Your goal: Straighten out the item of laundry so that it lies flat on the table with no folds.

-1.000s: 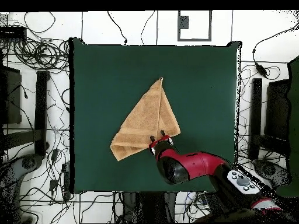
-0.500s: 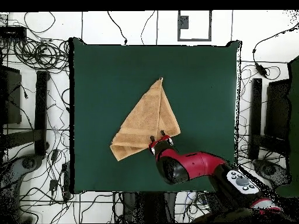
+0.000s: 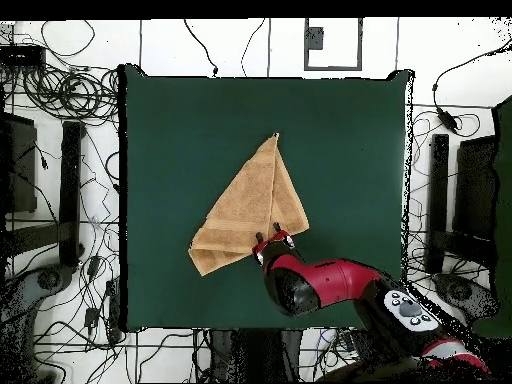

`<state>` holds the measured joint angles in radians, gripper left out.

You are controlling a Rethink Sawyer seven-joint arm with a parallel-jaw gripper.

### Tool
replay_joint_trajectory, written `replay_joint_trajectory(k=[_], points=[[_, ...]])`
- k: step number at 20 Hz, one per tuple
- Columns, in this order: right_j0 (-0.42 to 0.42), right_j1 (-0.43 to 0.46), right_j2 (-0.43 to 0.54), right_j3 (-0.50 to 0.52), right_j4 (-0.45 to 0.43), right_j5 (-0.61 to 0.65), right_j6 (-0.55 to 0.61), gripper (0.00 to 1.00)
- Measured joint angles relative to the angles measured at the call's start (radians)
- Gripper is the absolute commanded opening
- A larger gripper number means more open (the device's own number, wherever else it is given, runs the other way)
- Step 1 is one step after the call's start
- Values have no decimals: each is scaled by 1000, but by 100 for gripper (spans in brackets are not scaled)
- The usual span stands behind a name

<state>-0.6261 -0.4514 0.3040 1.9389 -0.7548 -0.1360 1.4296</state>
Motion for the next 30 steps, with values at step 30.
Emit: replay_joint_trajectory(k=[30], points=[[23, 0, -3, 0, 6, -7, 0, 100]])
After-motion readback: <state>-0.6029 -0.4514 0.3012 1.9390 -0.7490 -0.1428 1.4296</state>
